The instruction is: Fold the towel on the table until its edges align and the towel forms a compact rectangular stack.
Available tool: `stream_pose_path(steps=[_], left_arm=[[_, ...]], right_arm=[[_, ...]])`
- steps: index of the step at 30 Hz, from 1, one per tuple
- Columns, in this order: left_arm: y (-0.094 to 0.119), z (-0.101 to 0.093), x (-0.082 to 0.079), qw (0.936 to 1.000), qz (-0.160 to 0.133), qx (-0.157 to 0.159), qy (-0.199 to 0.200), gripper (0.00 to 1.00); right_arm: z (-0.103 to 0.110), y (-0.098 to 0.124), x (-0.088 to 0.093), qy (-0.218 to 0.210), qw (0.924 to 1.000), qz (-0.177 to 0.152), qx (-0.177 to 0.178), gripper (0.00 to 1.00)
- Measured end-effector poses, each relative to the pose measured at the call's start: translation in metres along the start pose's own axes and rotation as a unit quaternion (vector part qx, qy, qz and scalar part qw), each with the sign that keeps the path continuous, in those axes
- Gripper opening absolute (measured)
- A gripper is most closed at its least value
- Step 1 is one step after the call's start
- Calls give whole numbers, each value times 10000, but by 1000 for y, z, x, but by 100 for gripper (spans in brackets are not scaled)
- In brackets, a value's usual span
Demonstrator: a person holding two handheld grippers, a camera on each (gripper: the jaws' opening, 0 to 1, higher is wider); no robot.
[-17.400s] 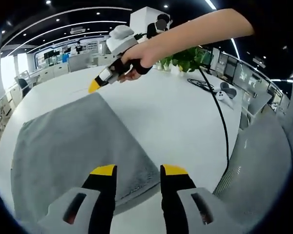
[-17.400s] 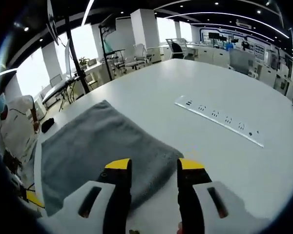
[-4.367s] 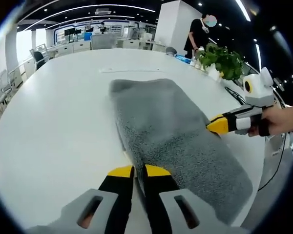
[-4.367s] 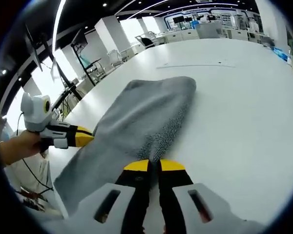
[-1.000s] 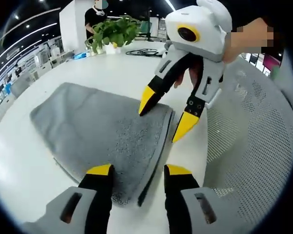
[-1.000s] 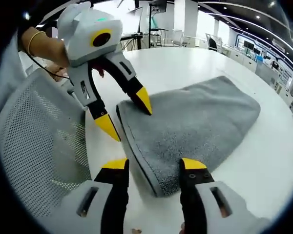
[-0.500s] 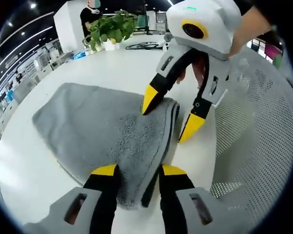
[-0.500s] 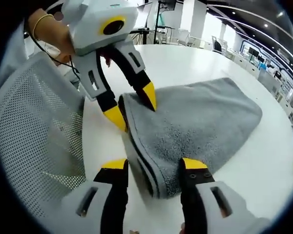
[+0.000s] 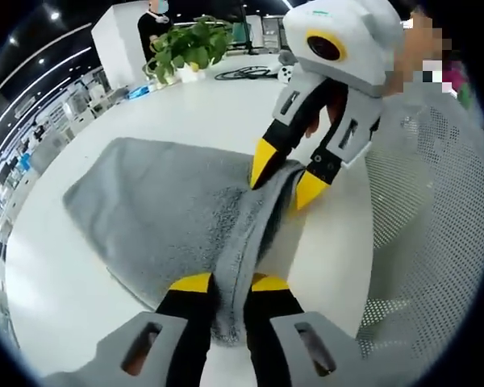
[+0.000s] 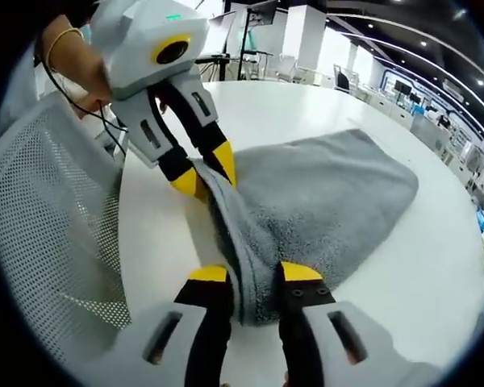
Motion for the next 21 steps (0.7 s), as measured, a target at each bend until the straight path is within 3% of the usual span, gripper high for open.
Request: stream_pose_path(steps=[5, 9, 12, 15, 19, 21], left_arm=[[0, 6, 0, 9998, 10, 146, 115, 11], [-1, 12, 0, 9971, 29, 491, 579, 10], [1, 21, -2, 9865, 117, 963, 1321, 10], [0, 29, -2, 9775, 145, 1231, 1706, 9], [-2, 31, 1, 9678, 82, 1331, 2133, 9], [-3, 34, 4, 9553, -35, 1399, 2602, 9]], right_arm=[[-4, -1, 0, -246, 9996, 73, -97, 16], [-7, 1, -3, -520, 9981, 178, -262, 16], [-8, 4, -7, -565, 9976, 202, -333, 17], [-4, 6, -9, -465, 9982, 187, -336, 19], [0, 12, -10, -275, 9995, 97, -139, 23], [2, 14, -10, -182, 9998, 88, -40, 26]])
Point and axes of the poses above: the point that each gripper's makers call its tool centre point, and the gripper's own axes: y roughly backward along the fingers, z roughly to its left, x roughly out of its underside, the point moved 8 cm from there along y, roughly backward along the fingers, and after that the axes turned 6 degrees about x, right-handed, at the moved point
